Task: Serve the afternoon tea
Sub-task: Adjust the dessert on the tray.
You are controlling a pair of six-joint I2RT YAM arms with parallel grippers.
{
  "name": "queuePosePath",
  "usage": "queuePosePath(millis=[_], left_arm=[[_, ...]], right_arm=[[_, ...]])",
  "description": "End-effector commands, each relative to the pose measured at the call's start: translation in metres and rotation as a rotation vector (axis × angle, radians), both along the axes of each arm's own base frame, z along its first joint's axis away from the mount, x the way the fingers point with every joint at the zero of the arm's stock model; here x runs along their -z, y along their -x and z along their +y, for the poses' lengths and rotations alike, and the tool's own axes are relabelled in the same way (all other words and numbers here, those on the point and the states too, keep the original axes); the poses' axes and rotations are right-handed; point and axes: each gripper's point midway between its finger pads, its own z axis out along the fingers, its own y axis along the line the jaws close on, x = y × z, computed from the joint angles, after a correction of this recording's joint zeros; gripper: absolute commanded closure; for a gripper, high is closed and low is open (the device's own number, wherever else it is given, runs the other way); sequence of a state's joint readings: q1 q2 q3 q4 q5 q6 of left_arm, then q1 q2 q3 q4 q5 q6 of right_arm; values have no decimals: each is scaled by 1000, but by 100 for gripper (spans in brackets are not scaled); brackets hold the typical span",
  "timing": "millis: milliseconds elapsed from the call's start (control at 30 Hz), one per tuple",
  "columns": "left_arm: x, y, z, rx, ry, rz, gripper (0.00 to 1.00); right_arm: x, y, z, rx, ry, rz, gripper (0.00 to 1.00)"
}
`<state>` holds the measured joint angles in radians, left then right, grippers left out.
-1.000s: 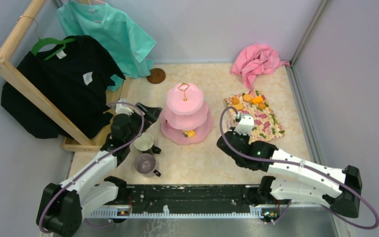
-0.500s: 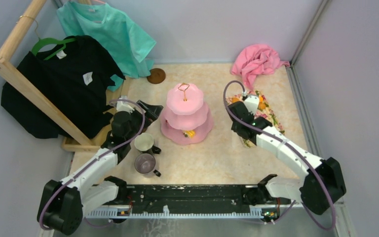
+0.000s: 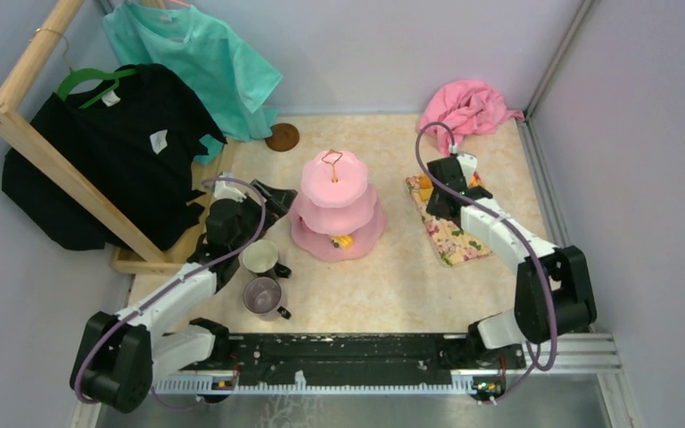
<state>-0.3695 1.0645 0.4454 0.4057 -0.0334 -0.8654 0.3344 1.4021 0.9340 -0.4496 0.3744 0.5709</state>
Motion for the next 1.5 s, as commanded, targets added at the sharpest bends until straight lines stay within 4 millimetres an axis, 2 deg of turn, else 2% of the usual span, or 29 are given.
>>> queuePosePath(millis=[0, 133, 367, 633, 667, 733, 967, 1233, 1300, 1467], left_arm=[[-22, -7, -3, 6, 10, -76, 1], [-22, -8, -4, 5, 11, -83, 1], [-21, -11, -4, 3, 17, -88, 1], [-20, -13, -6, 5, 21, -91, 1], [-20, -13, -6, 8, 23, -91, 1], [-20, -13, -6, 7, 24, -90, 1], [-15, -16, -7, 6, 28, -83, 1], [-10, -19, -10, 8, 35, -76, 1], [-8, -19, -10, 9, 35, -72, 1], [-6, -20, -12, 17, 38, -67, 1]], right_arm=[[-38, -46, 6, -22, -48, -136, 79], [-41, -63, 7, -25, -48, -137, 79], [-33, -83, 11, -37, -59, -126, 80], [-31, -97, 9, -25, -63, -118, 81], [-21, -98, 8, -22, -58, -95, 81], [-14, -101, 7, -18, -62, -84, 81], [-1, -107, 5, -21, -79, -54, 82], [10, -110, 18, -84, -119, -24, 85], [11, -109, 14, -57, -110, -23, 85], [16, -99, -11, 80, -69, -7, 89]])
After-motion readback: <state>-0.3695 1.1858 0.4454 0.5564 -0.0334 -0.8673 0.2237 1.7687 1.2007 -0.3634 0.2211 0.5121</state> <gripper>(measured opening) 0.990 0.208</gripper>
